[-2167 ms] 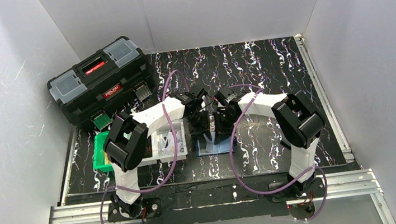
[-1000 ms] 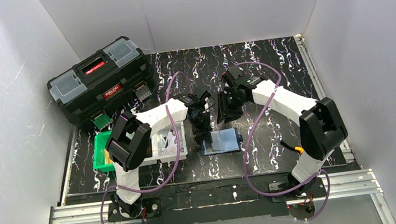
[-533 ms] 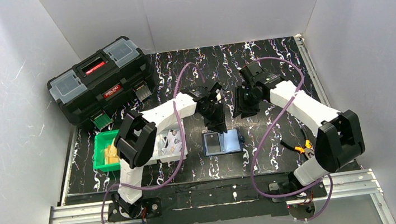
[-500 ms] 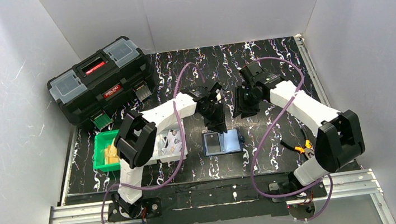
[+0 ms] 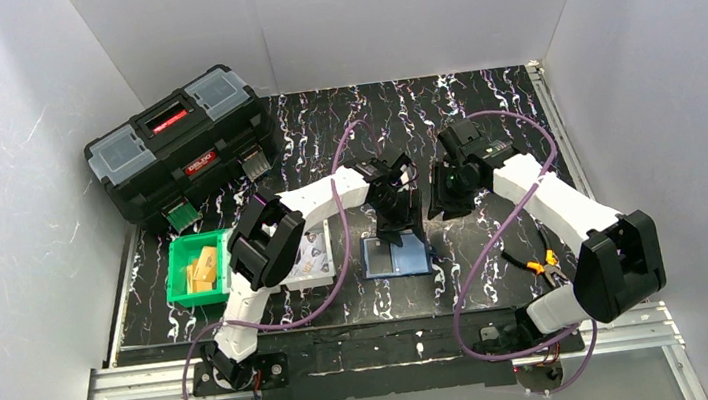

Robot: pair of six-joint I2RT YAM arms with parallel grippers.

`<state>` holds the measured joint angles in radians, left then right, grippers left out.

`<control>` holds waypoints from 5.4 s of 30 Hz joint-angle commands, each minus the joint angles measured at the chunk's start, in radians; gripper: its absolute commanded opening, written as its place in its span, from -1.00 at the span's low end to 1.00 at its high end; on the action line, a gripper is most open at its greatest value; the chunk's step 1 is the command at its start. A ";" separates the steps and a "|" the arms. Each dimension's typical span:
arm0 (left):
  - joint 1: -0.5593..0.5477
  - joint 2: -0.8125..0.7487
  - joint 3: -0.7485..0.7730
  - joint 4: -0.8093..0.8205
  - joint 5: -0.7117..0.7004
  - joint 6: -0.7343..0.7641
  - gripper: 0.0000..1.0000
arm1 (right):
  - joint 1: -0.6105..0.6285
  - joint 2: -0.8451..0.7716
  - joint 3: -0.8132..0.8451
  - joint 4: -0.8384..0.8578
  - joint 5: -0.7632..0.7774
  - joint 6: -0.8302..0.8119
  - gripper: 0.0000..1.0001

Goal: Take the credit cards out of the card holder
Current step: Remove the credit card from the card holder.

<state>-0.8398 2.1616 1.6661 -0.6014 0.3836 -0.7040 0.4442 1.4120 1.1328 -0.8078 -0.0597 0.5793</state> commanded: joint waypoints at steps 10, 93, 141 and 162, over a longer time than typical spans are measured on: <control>0.070 -0.160 -0.025 -0.056 -0.084 0.004 0.33 | 0.007 -0.042 -0.033 0.048 -0.072 0.042 -0.11; 0.090 -0.075 -0.339 -0.032 -0.167 -0.217 -1.00 | -0.074 0.242 -0.474 0.873 -0.634 0.307 -0.66; 0.089 -0.053 -0.321 -0.048 -0.175 -0.210 -1.00 | -0.063 0.225 -0.481 0.820 -0.607 0.222 -0.63; 0.112 -0.071 -0.359 -0.071 -0.233 -0.219 -1.00 | -0.069 0.211 -0.500 0.809 -0.559 0.220 -0.92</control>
<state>-0.7338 2.0300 1.3808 -0.6308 0.3447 -0.9379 0.3801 1.6314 0.6411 0.0097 -0.6376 0.8070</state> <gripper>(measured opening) 0.007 0.049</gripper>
